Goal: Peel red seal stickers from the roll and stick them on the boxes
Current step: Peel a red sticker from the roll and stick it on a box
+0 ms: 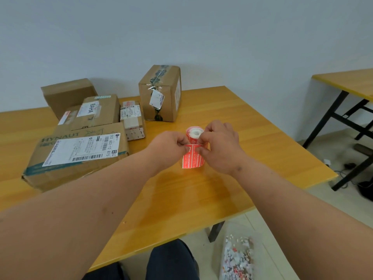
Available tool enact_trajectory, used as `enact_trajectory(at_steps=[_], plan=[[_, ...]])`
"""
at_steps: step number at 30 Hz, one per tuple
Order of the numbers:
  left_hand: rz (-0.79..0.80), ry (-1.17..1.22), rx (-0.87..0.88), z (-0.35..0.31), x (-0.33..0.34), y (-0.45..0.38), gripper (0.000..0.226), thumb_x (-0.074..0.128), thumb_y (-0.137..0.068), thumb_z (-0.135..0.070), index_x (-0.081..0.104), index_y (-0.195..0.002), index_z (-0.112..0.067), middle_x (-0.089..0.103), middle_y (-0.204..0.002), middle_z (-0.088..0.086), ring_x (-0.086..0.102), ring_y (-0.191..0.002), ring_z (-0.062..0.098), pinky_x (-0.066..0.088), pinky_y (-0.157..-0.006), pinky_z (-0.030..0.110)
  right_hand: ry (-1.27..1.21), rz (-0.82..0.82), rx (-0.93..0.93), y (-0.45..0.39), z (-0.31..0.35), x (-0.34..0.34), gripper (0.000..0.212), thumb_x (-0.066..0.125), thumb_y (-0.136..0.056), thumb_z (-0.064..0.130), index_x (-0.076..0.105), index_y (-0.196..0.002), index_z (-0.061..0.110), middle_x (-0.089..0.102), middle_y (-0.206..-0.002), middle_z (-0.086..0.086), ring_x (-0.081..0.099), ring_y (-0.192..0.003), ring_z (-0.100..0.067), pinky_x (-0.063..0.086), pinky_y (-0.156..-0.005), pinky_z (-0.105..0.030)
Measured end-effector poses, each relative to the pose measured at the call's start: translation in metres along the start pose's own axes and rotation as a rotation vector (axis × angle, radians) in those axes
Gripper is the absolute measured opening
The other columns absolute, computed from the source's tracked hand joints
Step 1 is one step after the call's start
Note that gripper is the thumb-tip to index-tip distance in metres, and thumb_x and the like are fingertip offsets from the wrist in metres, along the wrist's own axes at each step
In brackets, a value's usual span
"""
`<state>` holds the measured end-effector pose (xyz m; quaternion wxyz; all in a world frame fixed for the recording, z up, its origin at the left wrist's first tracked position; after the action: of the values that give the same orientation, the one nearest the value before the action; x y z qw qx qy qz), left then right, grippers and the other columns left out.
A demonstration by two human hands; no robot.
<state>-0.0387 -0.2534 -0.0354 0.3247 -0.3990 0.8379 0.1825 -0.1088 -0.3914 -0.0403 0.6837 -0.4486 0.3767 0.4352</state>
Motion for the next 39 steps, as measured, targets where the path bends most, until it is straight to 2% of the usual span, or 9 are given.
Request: enact_trajectory(at_steps=[4,7,12,15,21,30,39], plan=[[0.010,-0.041,0.064,-0.003,-0.001,-0.002,0.014,0.059,-0.096,-0.025,0.067,-0.090,-0.015,0.063,-0.079,0.000,0.054,-0.070,0.014,0.046,-0.064,0.030,0.029,0.003,-0.043,-0.003,0.002,-0.003,0.016,0.063,-0.088,0.035,0.068,-0.100,0.025,0.040,-0.103,0.008,0.029,-0.099,-0.017,0.029,-0.091,-0.035],[0.004,-0.119,0.094,-0.007,-0.001,-0.004,0.017,0.059,-0.096,-0.028,0.067,-0.090,-0.014,0.058,-0.072,-0.003,0.048,-0.063,0.010,0.039,-0.057,0.024,0.044,0.006,-0.085,-0.004,0.005,-0.005,0.019,0.060,-0.090,0.037,0.069,-0.101,0.023,0.041,-0.102,0.007,0.032,-0.101,-0.018,0.028,-0.091,-0.036],[0.020,-0.202,0.119,-0.008,-0.002,-0.006,0.017,0.056,-0.097,-0.024,0.067,-0.092,-0.012,0.059,-0.076,0.000,0.051,-0.069,0.013,0.044,-0.062,0.028,0.071,0.065,-0.098,-0.006,0.007,-0.007,0.023,0.058,-0.091,0.040,0.070,-0.102,0.024,0.042,-0.101,0.008,0.033,-0.107,-0.020,0.026,-0.093,-0.036],[0.019,-0.226,0.130,-0.007,-0.002,-0.006,0.016,0.055,-0.097,-0.020,0.068,-0.092,-0.012,0.056,-0.072,-0.003,0.049,-0.065,0.010,0.042,-0.059,0.025,0.078,0.109,-0.080,-0.008,0.007,-0.008,0.019,0.058,-0.091,0.037,0.070,-0.101,0.026,0.043,-0.099,0.009,0.034,-0.110,-0.021,0.026,-0.092,-0.035],[0.002,-0.238,0.146,-0.008,-0.003,-0.004,0.016,0.054,-0.097,-0.018,0.066,-0.087,-0.014,0.054,-0.067,-0.003,0.049,-0.063,0.013,0.044,-0.059,0.028,0.113,0.157,-0.077,-0.014,0.011,-0.011,0.016,0.057,-0.092,0.034,0.069,-0.101,0.028,0.046,-0.099,0.008,0.035,-0.110,-0.021,0.026,-0.092,-0.036],[-0.023,-0.191,0.136,-0.009,-0.004,-0.005,0.018,0.054,-0.097,-0.015,0.065,-0.084,-0.009,0.052,-0.066,-0.002,0.047,-0.062,0.013,0.042,-0.057,0.026,0.096,0.083,-0.109,-0.015,0.012,-0.011,0.013,0.060,-0.090,0.031,0.071,-0.090,0.024,0.047,-0.095,0.011,0.037,-0.106,-0.019,0.023,-0.088,-0.035],[-0.030,-0.130,0.119,-0.006,-0.005,-0.004,0.018,0.054,-0.096,-0.014,0.063,-0.084,-0.003,0.048,-0.065,-0.001,0.043,-0.060,0.013,0.037,-0.055,0.024,0.073,0.047,-0.129,-0.014,0.014,-0.008,0.011,0.063,-0.088,0.028,0.069,-0.081,0.022,0.050,-0.092,0.011,0.041,-0.104,-0.019,0.026,-0.093,-0.038]])
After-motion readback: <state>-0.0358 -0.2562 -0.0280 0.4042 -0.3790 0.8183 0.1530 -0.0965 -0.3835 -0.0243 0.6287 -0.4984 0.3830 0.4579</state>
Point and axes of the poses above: each hand's wrist, its own y-axis away from the middle knuckle, its own x-axis out of the palm, z = x × y, the point moved 2 cm from there along -y, towards the middle knuckle
